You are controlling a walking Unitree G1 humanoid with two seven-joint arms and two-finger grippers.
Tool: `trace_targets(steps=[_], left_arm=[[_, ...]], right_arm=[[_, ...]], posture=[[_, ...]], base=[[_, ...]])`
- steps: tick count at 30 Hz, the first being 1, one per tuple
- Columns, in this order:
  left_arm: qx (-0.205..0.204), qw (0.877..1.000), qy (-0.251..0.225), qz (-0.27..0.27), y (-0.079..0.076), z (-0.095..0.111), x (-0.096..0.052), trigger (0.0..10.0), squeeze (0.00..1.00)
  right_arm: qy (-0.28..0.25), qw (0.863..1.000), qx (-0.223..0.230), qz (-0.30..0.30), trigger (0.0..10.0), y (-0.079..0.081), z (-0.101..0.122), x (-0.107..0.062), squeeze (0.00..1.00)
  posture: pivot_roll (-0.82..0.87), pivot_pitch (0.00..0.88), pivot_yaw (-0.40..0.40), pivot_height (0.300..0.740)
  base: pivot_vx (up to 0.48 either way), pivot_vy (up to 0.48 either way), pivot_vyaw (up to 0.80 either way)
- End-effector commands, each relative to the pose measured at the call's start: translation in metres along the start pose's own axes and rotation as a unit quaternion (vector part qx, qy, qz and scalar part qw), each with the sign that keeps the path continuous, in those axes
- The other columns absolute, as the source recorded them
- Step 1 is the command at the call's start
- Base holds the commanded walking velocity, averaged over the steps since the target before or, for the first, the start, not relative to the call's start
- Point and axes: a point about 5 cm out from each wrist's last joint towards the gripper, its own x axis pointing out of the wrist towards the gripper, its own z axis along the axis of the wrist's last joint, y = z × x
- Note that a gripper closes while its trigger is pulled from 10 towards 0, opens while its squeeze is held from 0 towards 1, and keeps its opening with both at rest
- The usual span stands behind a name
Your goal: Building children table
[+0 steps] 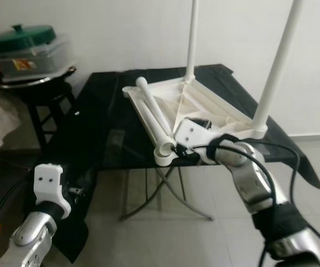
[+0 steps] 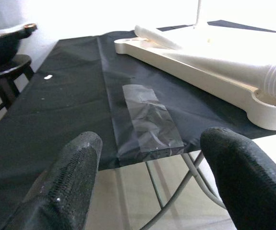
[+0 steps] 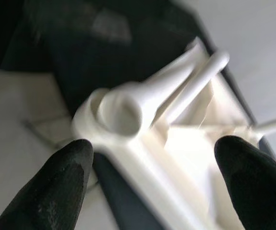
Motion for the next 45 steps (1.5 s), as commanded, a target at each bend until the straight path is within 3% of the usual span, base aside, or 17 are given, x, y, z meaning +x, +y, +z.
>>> trace_targets(steps=[1,9,14,17,28,37,43,45], left_arm=[[0.002,1.0,0.005,-0.003,0.002,-0.001,-0.001,10.0,0.0],[0.001,1.0,0.008,-0.007,0.002,0.0,-0.003,10.0,0.0],[0.0,1.0,0.01,-0.01,0.001,0.0,-0.005,10.0,0.0],[0.0,1.0,0.011,-0.011,0.001,0.001,-0.008,10.0,0.0],[-0.001,1.0,0.013,-0.012,0.001,0.003,-0.014,10.0,0.0],[-0.007,0.999,0.023,-0.02,-0.003,0.005,-0.024,10.0,0.0],[-0.009,0.999,0.026,-0.023,-0.004,0.005,-0.024,10.0,0.0],[-0.009,0.999,0.028,-0.024,-0.004,0.005,-0.024,10.0,0.0]], right_arm=[[0.001,1.0,-0.02,0.021,10.0,0.006,0.003,0.003,0.0],[0.019,0.999,-0.039,0.002,10.0,0.0,0.003,0.014,0.0],[0.009,0.998,-0.056,-0.019,10.0,0.002,0.008,0.036,0.0],[-0.01,0.998,-0.06,0.007,10.0,0.009,0.016,0.048,0.0],[-0.036,0.996,-0.076,0.014,10.0,0.012,0.035,0.059,0.0],[-0.061,0.994,-0.08,-0.041,10.0,-0.007,0.06,0.071,0.0],[-0.066,0.994,-0.081,-0.043,10.0,-0.009,0.065,0.071,0.0],[-0.069,0.994,-0.083,-0.012,10.0,-0.007,0.065,0.07,0.0]], posture=[[-0.09,0.016,0.048,0.74],[-0.08,0.031,0.051,0.74],[-0.07,0.047,0.053,0.74],[-0.06,0.059,0.055,0.74],[-0.04,0.093,0.062,0.74],[-0.03,0.125,0.065,0.74],[-0.03,0.122,0.065,0.74],[-0.03,0.119,0.063,0.74]], base=[[0.0,0.0,0.0],[0.0,0.0,0.0],[0.0,0.0,0.0],[0.0,0.0,0.0],[0.0,0.0,0.0],[0.0,0.0,0.0],[0.0,0.0,0.0],[0.0,0.0,0.0]])
